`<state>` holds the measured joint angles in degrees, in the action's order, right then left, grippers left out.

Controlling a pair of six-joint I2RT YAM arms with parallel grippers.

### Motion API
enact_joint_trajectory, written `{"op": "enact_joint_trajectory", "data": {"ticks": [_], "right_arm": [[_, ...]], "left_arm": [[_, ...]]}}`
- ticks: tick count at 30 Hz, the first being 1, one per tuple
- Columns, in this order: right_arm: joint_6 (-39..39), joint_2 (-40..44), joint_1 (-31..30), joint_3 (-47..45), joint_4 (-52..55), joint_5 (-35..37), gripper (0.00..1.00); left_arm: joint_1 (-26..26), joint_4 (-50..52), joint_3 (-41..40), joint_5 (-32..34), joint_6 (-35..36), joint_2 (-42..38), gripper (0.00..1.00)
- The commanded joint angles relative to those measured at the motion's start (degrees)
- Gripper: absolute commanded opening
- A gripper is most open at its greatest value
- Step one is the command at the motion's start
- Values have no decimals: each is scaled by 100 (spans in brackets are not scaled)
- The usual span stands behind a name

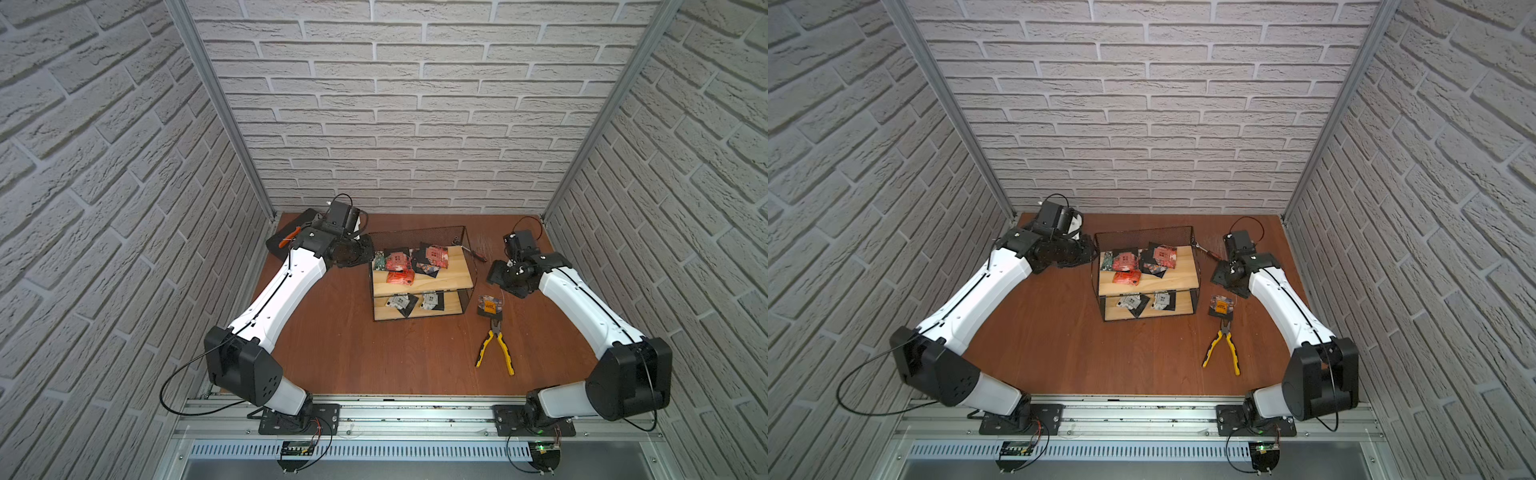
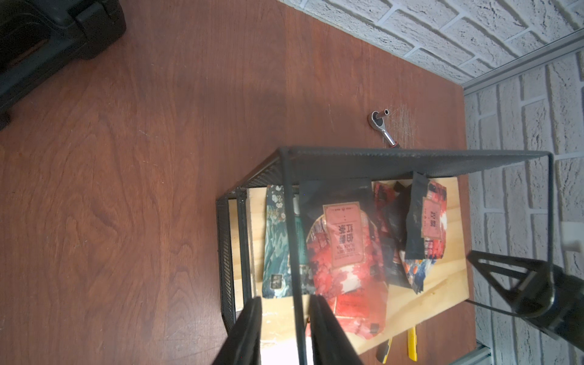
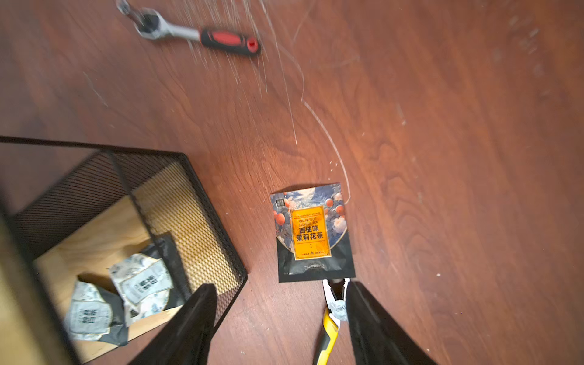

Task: Remove the tea bags from the shelf
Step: Pick up the tea bag from the shelf.

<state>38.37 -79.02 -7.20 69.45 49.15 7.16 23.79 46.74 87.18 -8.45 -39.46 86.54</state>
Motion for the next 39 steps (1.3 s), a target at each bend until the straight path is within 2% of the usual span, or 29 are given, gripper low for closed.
{"op": "enact_joint_trajectory", "data": {"ticks": [1, 4, 7, 14, 19, 24, 39], "right_arm": [[-288, 557, -212, 406, 297, 504, 70], [-620, 614, -886, 989, 488, 915, 72], [-804, 255, -1611, 1707, 811, 1347, 75], [-725, -1129, -2578, 3405, 1332, 1269, 80], [-566, -2068, -2754, 4300, 1597, 975, 80], [-465, -2720, -2760, 4771, 1642, 774, 80], [-479, -3678, -2583, 5070, 1545, 640, 80]], "left_arm": [[37, -77, 64, -43, 57, -19, 31], [31, -86, 63, -42, 66, -6, 31], [37, -91, 63, -27, 88, 13, 31], [44, -104, 12, -26, 114, 37, 31], [43, -114, 10, -16, 117, 91, 30], [44, -80, 45, 19, 141, 105, 28], [47, -43, 36, 45, 178, 91, 25]]}}
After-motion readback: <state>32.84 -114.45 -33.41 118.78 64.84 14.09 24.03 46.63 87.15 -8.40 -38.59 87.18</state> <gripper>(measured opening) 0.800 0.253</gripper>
